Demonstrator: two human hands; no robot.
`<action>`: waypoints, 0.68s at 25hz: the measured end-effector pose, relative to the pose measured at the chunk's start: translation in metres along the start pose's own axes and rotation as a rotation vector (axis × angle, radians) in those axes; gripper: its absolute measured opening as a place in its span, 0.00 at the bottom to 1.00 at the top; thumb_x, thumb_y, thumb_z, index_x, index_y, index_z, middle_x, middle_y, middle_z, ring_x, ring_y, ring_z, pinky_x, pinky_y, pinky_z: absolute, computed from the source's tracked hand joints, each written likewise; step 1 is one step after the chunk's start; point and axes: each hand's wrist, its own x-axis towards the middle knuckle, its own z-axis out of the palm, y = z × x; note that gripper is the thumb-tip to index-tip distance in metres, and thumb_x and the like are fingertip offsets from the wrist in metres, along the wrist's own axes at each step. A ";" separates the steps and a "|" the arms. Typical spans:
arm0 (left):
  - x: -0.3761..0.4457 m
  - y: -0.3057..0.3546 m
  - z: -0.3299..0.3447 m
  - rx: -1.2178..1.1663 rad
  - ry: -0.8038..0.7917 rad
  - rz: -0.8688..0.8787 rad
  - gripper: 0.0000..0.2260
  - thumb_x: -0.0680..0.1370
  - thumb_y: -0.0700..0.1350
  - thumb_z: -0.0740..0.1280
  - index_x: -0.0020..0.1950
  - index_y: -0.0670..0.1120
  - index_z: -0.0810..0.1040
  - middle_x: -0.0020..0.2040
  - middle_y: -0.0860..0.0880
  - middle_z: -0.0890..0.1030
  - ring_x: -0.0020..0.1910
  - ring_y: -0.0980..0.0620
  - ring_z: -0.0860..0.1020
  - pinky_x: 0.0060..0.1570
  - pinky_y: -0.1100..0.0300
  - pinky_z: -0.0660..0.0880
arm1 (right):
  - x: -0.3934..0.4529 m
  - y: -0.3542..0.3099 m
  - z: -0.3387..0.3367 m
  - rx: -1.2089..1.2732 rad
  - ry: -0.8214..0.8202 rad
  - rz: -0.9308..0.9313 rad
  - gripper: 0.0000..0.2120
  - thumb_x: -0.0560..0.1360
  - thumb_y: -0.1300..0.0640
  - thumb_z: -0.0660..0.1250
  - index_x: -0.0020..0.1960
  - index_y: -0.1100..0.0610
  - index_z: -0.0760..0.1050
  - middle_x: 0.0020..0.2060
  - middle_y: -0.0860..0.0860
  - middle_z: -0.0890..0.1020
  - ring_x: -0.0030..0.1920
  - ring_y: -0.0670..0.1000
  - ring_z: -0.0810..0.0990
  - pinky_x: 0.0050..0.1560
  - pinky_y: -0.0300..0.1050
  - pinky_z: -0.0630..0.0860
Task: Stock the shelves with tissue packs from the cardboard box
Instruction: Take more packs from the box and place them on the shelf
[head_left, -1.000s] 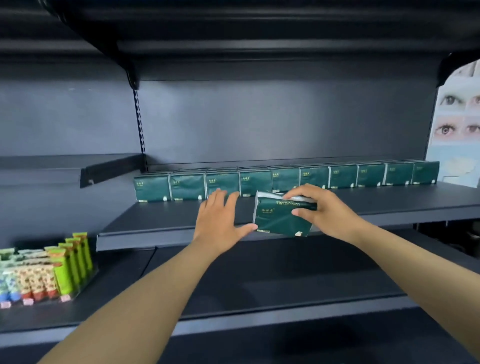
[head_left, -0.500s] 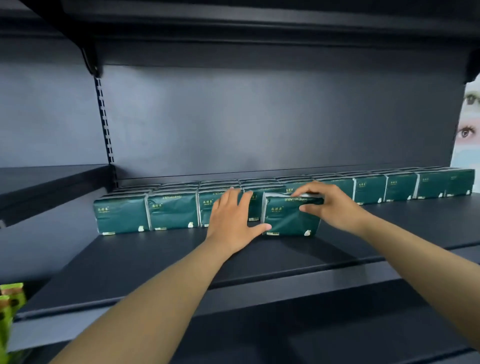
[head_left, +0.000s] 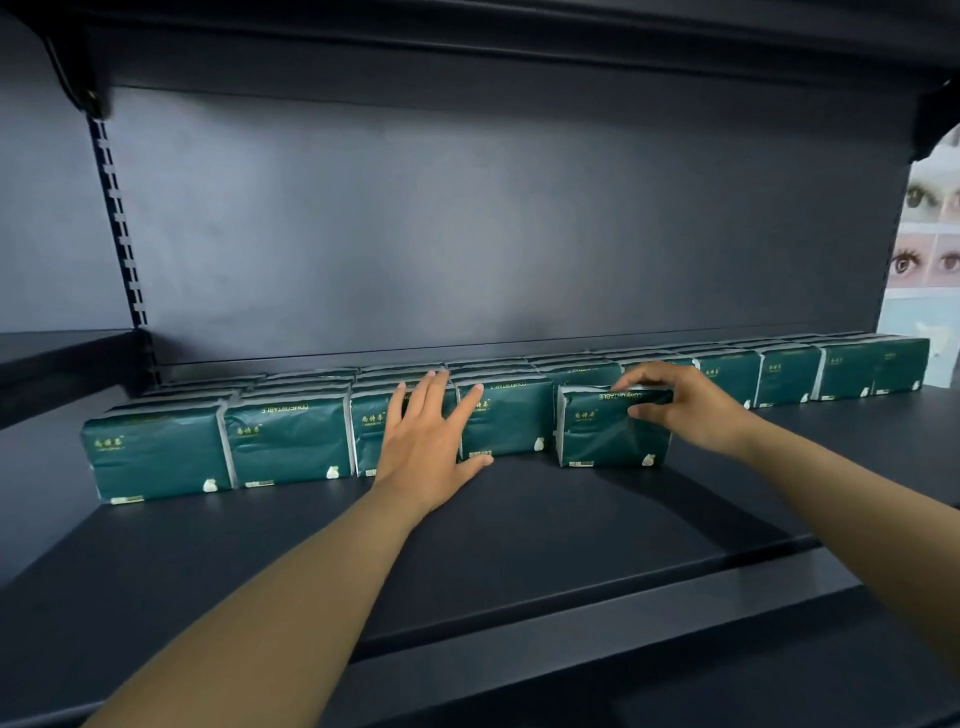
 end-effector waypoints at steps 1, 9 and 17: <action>0.002 -0.001 0.002 0.006 0.008 0.010 0.35 0.76 0.65 0.60 0.78 0.55 0.49 0.77 0.44 0.50 0.77 0.46 0.46 0.72 0.48 0.37 | 0.003 0.003 0.000 -0.005 0.002 0.003 0.12 0.73 0.68 0.68 0.48 0.51 0.78 0.51 0.44 0.78 0.55 0.43 0.74 0.55 0.30 0.66; 0.016 -0.007 0.016 0.102 0.091 0.087 0.35 0.74 0.61 0.66 0.77 0.51 0.57 0.74 0.42 0.63 0.74 0.44 0.58 0.72 0.46 0.44 | 0.031 0.033 0.009 -0.204 0.086 -0.061 0.15 0.74 0.67 0.66 0.52 0.49 0.75 0.53 0.48 0.73 0.61 0.51 0.69 0.61 0.43 0.65; 0.022 -0.013 0.035 0.136 0.252 0.105 0.36 0.64 0.59 0.76 0.68 0.48 0.72 0.57 0.43 0.78 0.57 0.44 0.77 0.63 0.44 0.68 | 0.052 0.051 0.046 -0.313 0.101 -0.169 0.27 0.68 0.58 0.74 0.65 0.51 0.69 0.60 0.45 0.69 0.64 0.49 0.61 0.65 0.42 0.58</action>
